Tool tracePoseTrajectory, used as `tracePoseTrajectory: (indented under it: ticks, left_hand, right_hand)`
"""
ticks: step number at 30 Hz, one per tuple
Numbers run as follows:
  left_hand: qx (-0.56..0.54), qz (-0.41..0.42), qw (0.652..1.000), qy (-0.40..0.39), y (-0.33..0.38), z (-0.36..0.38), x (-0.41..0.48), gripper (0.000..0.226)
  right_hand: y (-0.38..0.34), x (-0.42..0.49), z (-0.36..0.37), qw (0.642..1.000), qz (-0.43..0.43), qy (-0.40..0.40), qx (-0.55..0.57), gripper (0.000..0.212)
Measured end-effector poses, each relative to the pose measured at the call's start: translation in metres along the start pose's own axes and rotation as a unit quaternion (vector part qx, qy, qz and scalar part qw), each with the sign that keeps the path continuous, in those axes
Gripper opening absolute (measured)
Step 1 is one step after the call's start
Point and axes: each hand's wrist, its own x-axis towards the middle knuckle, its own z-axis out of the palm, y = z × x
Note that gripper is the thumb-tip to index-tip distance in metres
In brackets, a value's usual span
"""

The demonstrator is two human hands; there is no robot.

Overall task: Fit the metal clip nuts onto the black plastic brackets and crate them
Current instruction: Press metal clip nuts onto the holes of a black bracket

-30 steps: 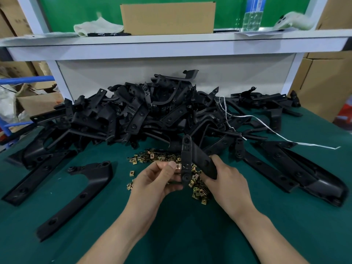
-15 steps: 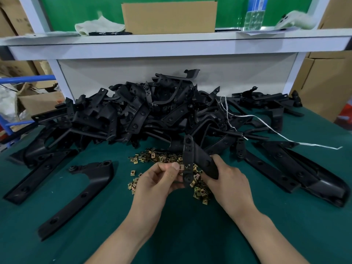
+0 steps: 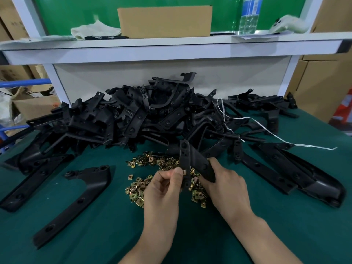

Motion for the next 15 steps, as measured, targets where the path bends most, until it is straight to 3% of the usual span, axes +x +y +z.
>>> tracePoseTrajectory:
  ticks: [5,9,11,15]
  left_hand:
    - [0.017,-0.002,0.999,-0.03,-0.0044,0.001,0.0013,0.04]
    - [0.21,0.047,0.971,-0.103,-0.0093,-0.0034,-0.0016,0.034]
    - [0.284,0.082,0.951,-0.089,-0.0095,-0.005,-0.0015,0.021]
    - [0.345,0.109,0.931,-0.042,-0.0102,-0.0063,0.0007,0.04]
  right_hand:
    - [-0.0003,0.0007,-0.0013,1.0,0.009,-0.006,0.017,0.022]
    - [0.0001,-0.0008,-0.0039,1.0,0.014,-0.009,0.018,0.025]
    - [-0.0009,-0.0025,-0.0042,1.0,0.013,-0.01,0.018,0.026]
    - [-0.0073,-0.0053,-0.0017,1.0,-0.006,-0.006,-0.006,0.031]
